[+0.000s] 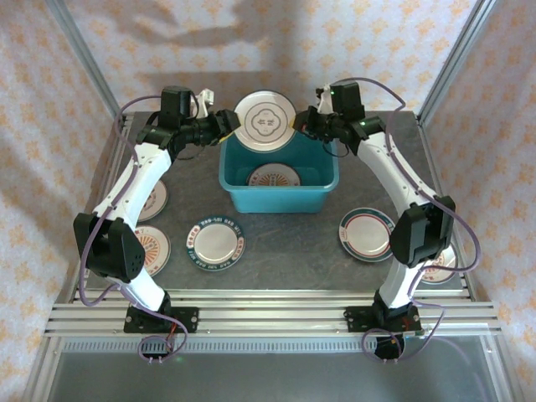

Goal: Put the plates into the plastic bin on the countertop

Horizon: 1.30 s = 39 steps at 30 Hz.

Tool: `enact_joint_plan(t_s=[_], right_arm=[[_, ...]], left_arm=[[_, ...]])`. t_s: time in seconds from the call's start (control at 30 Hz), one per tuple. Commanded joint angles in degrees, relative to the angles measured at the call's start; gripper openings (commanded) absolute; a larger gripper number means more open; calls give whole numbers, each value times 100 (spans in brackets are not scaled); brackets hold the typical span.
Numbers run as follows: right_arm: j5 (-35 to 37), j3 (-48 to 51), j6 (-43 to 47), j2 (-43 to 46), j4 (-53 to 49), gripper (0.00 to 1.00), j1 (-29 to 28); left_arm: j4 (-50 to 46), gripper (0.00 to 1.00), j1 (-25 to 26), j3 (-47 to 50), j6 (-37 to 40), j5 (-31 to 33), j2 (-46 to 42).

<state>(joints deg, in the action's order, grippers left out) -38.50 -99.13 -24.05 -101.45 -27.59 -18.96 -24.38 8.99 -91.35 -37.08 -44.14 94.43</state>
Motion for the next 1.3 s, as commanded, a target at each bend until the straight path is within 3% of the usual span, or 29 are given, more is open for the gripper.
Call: enact_joint_plan(t_s=[0.0, 0.57, 1.27], right_arm=[[249, 285, 10, 371, -107, 1, -12], [553, 1660, 81, 972, -437, 0, -37], [865, 1268, 265, -44, -733, 0, -256]], left_arm=[[153, 53, -34, -265, 213, 60, -58], [154, 58, -397, -96, 343, 196, 19], [-459, 61, -407, 21, 1150, 810, 68]])
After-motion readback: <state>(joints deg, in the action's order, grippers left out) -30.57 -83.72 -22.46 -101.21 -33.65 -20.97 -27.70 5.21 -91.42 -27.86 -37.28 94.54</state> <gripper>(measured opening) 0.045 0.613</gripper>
